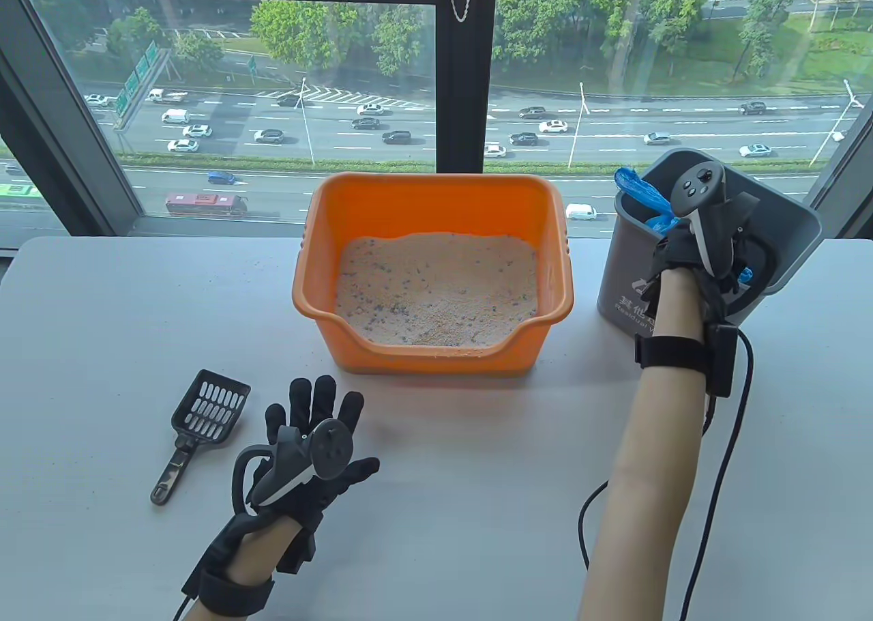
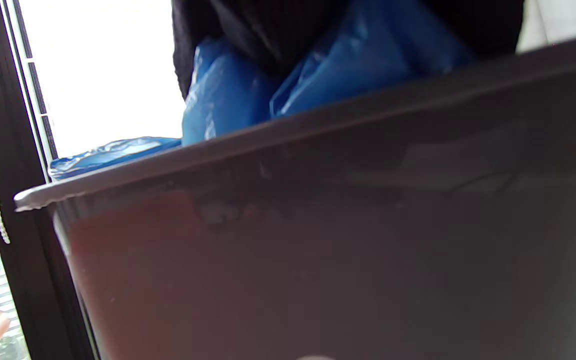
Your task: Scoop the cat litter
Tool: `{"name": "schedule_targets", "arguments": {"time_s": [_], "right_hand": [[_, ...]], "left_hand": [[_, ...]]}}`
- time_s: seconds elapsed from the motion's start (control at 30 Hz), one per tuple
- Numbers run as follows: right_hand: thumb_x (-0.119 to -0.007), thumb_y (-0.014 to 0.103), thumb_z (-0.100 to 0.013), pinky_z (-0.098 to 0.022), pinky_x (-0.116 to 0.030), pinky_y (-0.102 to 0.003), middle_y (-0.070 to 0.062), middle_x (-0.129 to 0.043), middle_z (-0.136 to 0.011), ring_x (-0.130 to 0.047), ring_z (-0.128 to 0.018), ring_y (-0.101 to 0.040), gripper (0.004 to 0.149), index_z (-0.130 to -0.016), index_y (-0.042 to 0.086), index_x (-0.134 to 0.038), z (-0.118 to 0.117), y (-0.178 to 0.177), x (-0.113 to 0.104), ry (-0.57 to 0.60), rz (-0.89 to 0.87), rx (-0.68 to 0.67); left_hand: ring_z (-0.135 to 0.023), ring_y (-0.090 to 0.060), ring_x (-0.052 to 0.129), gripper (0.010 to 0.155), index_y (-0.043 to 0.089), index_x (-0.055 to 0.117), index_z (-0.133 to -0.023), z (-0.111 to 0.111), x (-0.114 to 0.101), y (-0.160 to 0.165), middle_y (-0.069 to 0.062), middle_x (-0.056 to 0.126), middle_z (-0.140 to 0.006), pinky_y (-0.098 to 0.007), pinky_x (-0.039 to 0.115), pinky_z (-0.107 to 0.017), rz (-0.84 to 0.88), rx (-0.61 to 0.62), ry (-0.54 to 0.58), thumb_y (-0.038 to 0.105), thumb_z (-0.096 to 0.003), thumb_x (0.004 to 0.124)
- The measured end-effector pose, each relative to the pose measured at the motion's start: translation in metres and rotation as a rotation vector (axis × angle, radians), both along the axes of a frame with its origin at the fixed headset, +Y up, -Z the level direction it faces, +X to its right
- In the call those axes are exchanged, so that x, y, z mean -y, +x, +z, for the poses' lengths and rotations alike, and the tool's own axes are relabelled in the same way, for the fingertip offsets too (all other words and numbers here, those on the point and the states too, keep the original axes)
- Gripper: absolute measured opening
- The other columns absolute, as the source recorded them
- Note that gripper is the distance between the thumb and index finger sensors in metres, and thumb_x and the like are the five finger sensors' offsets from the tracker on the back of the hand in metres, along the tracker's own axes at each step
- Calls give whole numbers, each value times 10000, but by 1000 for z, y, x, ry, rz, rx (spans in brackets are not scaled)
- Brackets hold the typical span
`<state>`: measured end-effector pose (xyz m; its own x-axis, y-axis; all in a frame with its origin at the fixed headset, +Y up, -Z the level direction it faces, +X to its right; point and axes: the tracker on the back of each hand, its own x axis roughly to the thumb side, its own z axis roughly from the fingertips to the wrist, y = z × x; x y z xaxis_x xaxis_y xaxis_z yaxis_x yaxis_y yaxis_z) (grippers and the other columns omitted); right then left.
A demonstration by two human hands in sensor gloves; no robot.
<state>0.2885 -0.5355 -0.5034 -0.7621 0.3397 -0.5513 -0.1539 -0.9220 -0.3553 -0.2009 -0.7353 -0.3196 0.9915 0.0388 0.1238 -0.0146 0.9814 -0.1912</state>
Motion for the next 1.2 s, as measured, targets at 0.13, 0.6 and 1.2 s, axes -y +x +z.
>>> {"name": "schedule_targets", "arguments": {"time_s": [0.13, 0.6, 1.2], "right_hand": [[-757, 175, -437, -487, -737, -533, -160, -847, -955, -960, -655, -419, 445, -858, 313, -796, 1, 14, 18, -18, -338, -9], [-748, 182, -429, -591, -689, -573, -122, -832, -969, -910, -815, -334, 454, -864, 309, -775, 23, -4, 6, 142, -124, -69], [-756, 315, -454, -707, -483, -641, -113, -534, -1151, -537, -1058, -361, 532, -971, 324, -628, 190, -207, 103, -34, 117, -627]], "left_hand": [[-982, -223, -288, 868, 500, 36, -1056, 0, 1, 1, 122, -228, -1073, -594, -30, -706, 1, 0, 4, 736, -413, 568], [-981, -222, -290, 861, 504, 33, -1054, 2, -2, 4, 127, -231, -1072, -591, -35, -705, 0, 9, 17, 734, -417, 565], [-988, -221, -276, 866, 503, 41, -1053, 13, -10, 17, 131, -217, -1076, -598, -22, -707, 5, 75, -4, 741, -409, 568]]}}
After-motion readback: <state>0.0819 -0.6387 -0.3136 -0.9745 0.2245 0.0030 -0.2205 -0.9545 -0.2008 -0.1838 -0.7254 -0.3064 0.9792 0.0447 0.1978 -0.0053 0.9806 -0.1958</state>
